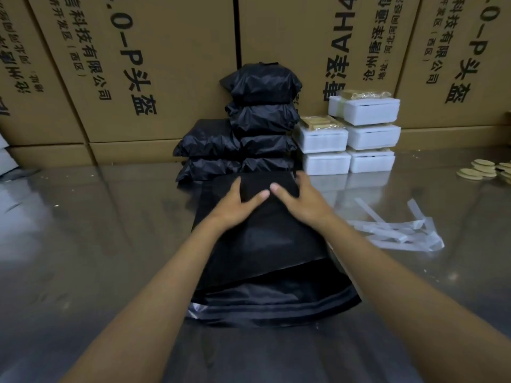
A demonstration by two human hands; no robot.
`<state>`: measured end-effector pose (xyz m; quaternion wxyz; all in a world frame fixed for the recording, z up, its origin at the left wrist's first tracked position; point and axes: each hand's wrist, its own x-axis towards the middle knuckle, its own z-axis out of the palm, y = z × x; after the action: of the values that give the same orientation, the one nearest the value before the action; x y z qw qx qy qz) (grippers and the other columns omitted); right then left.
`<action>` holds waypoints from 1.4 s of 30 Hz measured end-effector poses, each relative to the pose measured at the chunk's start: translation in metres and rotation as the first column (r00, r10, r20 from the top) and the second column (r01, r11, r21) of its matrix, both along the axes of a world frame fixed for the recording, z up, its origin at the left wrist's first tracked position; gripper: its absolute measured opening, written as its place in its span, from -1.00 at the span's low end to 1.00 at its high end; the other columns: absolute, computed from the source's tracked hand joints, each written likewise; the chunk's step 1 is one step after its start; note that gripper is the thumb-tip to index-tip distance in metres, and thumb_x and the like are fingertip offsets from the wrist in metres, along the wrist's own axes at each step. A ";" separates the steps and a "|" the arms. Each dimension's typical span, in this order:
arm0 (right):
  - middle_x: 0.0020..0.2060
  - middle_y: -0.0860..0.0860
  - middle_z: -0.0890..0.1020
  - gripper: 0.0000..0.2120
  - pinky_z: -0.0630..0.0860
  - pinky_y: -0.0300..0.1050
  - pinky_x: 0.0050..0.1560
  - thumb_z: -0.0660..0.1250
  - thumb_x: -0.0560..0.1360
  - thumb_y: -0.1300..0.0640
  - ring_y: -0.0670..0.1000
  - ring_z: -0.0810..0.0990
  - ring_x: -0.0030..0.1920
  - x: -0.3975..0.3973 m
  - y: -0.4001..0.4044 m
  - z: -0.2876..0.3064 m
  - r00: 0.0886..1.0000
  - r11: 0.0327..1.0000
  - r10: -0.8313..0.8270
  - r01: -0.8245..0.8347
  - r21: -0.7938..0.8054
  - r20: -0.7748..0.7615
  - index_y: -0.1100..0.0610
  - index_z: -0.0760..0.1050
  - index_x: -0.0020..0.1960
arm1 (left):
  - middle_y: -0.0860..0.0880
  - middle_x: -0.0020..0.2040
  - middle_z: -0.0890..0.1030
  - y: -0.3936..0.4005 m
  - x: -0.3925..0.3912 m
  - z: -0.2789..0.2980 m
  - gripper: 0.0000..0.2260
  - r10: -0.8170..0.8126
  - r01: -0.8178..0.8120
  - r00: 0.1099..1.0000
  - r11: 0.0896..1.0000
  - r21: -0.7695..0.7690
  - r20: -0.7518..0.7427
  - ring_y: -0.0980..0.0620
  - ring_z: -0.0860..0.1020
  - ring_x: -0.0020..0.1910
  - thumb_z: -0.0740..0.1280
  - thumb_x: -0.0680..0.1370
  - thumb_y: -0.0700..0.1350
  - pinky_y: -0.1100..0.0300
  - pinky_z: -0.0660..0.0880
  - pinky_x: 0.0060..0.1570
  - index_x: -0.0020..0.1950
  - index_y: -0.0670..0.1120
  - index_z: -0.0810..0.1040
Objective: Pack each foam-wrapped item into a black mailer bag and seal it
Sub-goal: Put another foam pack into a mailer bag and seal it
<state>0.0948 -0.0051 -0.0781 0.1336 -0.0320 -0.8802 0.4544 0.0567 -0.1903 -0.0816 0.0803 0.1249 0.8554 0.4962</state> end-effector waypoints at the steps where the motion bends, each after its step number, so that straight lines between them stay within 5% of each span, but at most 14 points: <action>1: 0.32 -0.01 0.55 -0.22 0.47 -0.05 0.31 0.42 0.44 -0.31 0.04 0.53 0.34 0.001 0.003 -0.020 1.000 0.998 -0.004 0.004 -0.069 -0.003 0.05 0.25 0.49 | 0.07 0.52 0.33 -0.002 0.002 -0.019 -0.03 0.023 -0.024 0.999 1.000 0.019 0.044 -0.01 0.37 0.46 0.37 0.34 0.47 0.14 0.38 0.35 0.61 0.11 0.08; 4: 0.21 -0.15 0.55 -0.02 0.44 -0.19 0.12 0.42 0.19 -0.53 -0.05 0.55 0.26 0.010 0.013 -0.065 0.998 0.985 -0.060 0.060 -0.161 0.010 -0.09 0.26 0.47 | 0.23 0.30 0.49 -0.011 0.007 -0.060 -0.09 0.003 -0.005 1.000 0.999 -0.040 -0.030 0.19 0.48 0.24 0.40 0.25 0.51 0.44 0.44 -0.02 0.52 0.22 0.24; 6: 0.26 -0.16 0.57 0.01 0.44 -0.18 0.14 0.39 0.11 -0.61 -0.05 0.54 0.28 0.010 0.021 -0.078 0.998 0.998 -0.054 0.055 -0.029 0.023 -0.15 0.32 0.43 | 0.20 0.40 0.43 -0.015 0.004 -0.066 -0.08 -0.082 0.061 0.991 0.982 -0.178 -0.109 0.20 0.41 0.32 0.39 0.30 0.48 0.39 0.40 0.17 0.56 0.18 0.19; 8: 0.33 -0.11 0.54 -0.01 0.38 -0.04 0.33 0.29 0.13 -0.66 0.00 0.47 0.38 0.006 0.028 -0.084 0.996 0.973 -0.072 0.060 0.223 0.047 -0.16 0.34 0.42 | 0.12 0.58 0.23 -0.016 0.000 -0.066 -0.09 -0.145 0.077 0.978 0.921 -0.382 -0.153 0.11 0.20 0.54 0.25 0.35 0.48 0.01 0.05 0.55 0.61 0.14 0.10; 10: 0.45 -0.04 0.44 0.06 0.15 0.11 0.52 0.20 0.14 -0.68 0.03 0.28 0.52 0.004 0.031 -0.085 0.992 0.925 -0.101 0.065 0.374 0.078 -0.13 0.30 0.50 | 0.09 0.63 0.09 -0.017 0.002 -0.062 -0.08 -0.186 0.085 0.971 0.857 -0.509 -0.150 0.09 0.03 0.60 0.10 0.30 0.45 -0.14 -0.27 0.54 0.62 0.14 0.06; 13: 0.56 0.02 0.28 0.05 -0.05 0.14 0.57 0.25 0.23 -0.61 0.01 0.07 0.61 0.002 0.031 -0.083 0.988 0.916 -0.113 0.063 0.395 0.104 -0.07 0.22 0.56 | 0.04 0.64 0.05 -0.017 0.001 -0.063 -0.11 -0.228 0.106 0.963 0.810 -0.577 -0.143 0.07 0.01 0.60 -0.01 0.31 0.44 -0.14 -0.26 0.54 0.60 0.12 0.17; 16: 0.61 0.05 0.16 -0.03 -0.13 0.12 0.57 0.29 0.36 -0.50 -0.03 -0.06 0.63 0.005 0.033 -0.080 0.984 0.899 -0.101 0.028 0.437 0.146 -0.03 0.13 0.61 | 0.01 0.63 0.12 -0.015 0.000 -0.066 -0.23 -0.191 0.055 0.966 0.813 -0.579 -0.176 0.06 0.06 0.60 0.09 0.49 0.39 -0.09 -0.26 0.55 0.63 0.06 0.11; 19: 0.61 0.02 0.16 -0.09 -0.15 0.11 0.58 0.26 0.42 -0.46 -0.04 -0.10 0.63 0.018 0.034 -0.078 0.995 0.893 -0.035 -0.009 0.449 0.090 -0.05 0.12 0.62 | 0.01 0.61 0.16 -0.017 0.010 -0.067 -0.10 -0.183 0.065 0.967 0.851 -0.521 -0.179 0.07 0.10 0.58 0.06 0.40 0.50 -0.06 -0.29 0.55 0.63 0.04 0.08; 22: 0.56 0.06 0.29 -0.14 0.08 0.03 0.57 0.34 0.43 -0.38 0.02 0.11 0.60 0.038 0.029 -0.074 0.998 0.930 0.026 -0.047 0.365 0.064 0.01 0.22 0.58 | 0.04 0.60 0.20 -0.024 0.027 -0.067 -0.04 -0.191 0.074 0.961 0.876 -0.476 -0.202 0.09 0.15 0.57 0.02 0.32 0.54 -0.02 -0.25 0.56 0.62 0.05 0.13; 25: 0.26 -0.03 0.61 -0.33 0.49 -0.12 0.23 0.44 0.42 -0.29 0.00 0.55 0.29 0.060 0.021 -0.074 0.995 0.977 0.096 -0.099 0.191 0.025 0.02 0.43 0.40 | 0.06 0.60 0.20 -0.034 0.042 -0.070 -0.06 -0.192 0.070 0.953 0.892 -0.447 -0.234 0.08 0.17 0.56 0.07 0.35 0.53 0.01 -0.17 0.57 0.62 0.03 0.14; 33: 0.02 -0.28 0.56 -0.45 0.34 -0.58 -0.01 0.48 0.42 -0.20 -0.13 0.57 0.13 0.070 0.015 -0.082 0.986 0.978 0.150 -0.138 0.157 -0.067 0.01 0.50 0.31 | -0.09 0.64 -0.03 -0.042 0.056 -0.075 0.08 -0.102 0.034 0.989 0.868 -0.496 -0.111 -0.12 -0.11 0.61 0.13 0.33 0.52 -0.03 -0.10 0.58 0.64 -0.10 -0.06; 36: 0.11 -0.16 0.62 -0.40 0.40 -0.49 0.05 0.50 0.40 -0.22 -0.05 0.59 0.17 0.071 0.016 -0.083 0.987 0.973 0.139 -0.121 0.196 -0.083 0.02 0.48 0.34 | -0.07 0.64 0.04 -0.046 0.054 -0.076 0.06 -0.179 0.054 0.967 0.837 -0.544 -0.180 -0.01 -0.04 0.62 0.06 0.34 0.55 0.00 -0.10 0.58 0.64 -0.09 -0.04; 39: 0.22 -0.03 0.64 -0.25 0.52 -0.15 0.19 0.49 0.38 -0.27 0.01 0.59 0.24 0.076 0.018 -0.083 0.992 0.970 0.109 -0.093 0.226 -0.061 0.01 0.38 0.45 | 0.01 0.62 0.13 -0.053 0.058 -0.073 -0.03 -0.227 0.076 0.948 0.839 -0.538 -0.221 0.08 0.05 0.60 0.07 0.39 0.53 0.05 -0.10 0.58 0.64 -0.02 0.01; 42: 0.31 -0.10 0.58 -0.25 0.49 -0.18 0.28 0.36 0.45 -0.31 -0.12 0.55 0.29 0.091 0.024 -0.081 0.984 0.979 0.164 -0.153 0.133 -0.075 -0.08 0.25 0.54 | 0.13 0.57 0.22 -0.070 0.067 -0.067 -0.19 -0.183 0.079 0.965 0.884 -0.460 -0.187 0.13 0.08 0.58 0.05 0.43 0.49 0.08 -0.13 0.57 0.59 0.11 0.15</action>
<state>0.1863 0.0185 -0.1593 0.1360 0.0663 -0.9005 0.4077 0.1236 -0.2605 -0.1490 0.0433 0.2162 0.9397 0.2614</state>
